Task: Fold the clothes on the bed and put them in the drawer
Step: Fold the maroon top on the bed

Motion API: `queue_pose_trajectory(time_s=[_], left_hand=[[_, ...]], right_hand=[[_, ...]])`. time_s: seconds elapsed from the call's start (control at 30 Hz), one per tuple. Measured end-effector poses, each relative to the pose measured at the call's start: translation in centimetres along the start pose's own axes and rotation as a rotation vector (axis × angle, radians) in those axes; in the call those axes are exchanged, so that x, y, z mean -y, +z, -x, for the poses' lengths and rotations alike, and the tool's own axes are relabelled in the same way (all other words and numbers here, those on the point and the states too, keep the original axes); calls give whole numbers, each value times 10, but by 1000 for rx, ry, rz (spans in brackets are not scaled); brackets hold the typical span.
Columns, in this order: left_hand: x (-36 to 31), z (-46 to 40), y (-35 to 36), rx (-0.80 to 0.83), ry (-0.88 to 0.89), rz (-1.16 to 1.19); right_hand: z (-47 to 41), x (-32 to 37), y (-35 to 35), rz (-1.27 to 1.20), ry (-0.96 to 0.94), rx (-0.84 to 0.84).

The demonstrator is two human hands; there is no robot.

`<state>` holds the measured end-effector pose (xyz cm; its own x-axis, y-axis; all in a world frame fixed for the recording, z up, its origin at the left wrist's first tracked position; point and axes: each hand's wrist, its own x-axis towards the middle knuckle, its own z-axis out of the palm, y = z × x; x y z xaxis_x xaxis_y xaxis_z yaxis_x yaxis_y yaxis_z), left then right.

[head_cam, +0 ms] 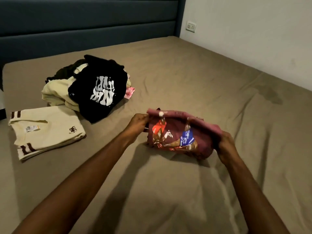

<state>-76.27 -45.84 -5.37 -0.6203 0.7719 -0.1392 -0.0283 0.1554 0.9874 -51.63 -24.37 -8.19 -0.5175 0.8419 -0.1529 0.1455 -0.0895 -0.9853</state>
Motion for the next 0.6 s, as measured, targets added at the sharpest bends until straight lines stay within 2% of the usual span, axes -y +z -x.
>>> queue_pose_trajectory(time_s=[0.07,0.13,0.23,0.33,0.47,0.6], left_hand=[[0,-46,13,-12,-165,39],[23,-79,26,20,-287,-73],[74,-104,31,-4,-246,-269],[84,-110,33,-98,-273,-196],[89,-112,32,-224,-379,90],[113,-94,21,-229,-311,23]], right_hand=[[-43,-3,14,-38,173,-1],[-64,-18,27,-18,252,9],[-66,-52,35,8,296,-51],[-69,-70,35,-77,301,-155],[-68,-75,40,-98,256,-188],[-44,-88,49,26,160,-153]])
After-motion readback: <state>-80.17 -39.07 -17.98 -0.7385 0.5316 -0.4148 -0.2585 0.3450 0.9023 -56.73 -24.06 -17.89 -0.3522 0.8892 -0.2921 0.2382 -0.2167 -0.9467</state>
